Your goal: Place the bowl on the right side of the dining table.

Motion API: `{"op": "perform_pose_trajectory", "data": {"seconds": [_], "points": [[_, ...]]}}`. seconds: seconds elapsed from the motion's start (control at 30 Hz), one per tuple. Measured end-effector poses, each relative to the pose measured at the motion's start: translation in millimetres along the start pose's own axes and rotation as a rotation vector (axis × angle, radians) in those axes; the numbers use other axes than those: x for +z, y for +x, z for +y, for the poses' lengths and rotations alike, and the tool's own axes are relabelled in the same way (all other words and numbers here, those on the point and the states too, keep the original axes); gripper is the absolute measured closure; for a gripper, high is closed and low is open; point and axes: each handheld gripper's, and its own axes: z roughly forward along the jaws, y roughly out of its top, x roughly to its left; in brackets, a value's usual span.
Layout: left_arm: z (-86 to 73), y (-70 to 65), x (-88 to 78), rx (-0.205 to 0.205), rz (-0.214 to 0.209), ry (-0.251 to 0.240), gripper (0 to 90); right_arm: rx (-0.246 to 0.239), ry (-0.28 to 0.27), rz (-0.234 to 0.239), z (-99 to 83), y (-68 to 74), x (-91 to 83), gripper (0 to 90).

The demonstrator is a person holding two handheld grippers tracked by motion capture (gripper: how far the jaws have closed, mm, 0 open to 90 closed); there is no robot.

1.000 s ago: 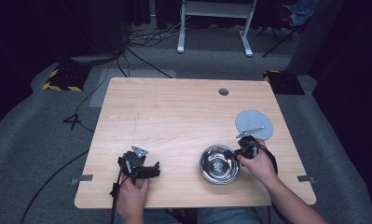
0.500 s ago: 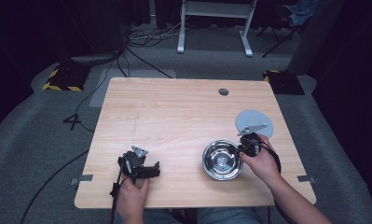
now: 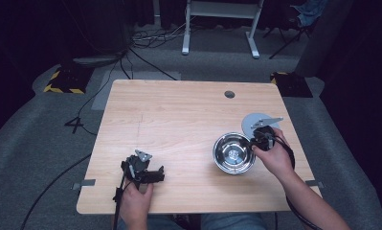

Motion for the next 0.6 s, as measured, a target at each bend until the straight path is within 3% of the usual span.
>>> {"op": "perform_pose_trajectory", "data": {"seconds": [0.6], "points": [[0.1,-0.1,-0.2,0.001,0.004,0.002,0.4,0.069,-0.054,-0.111,19.7,-37.4,-29.9,87.6]]}}
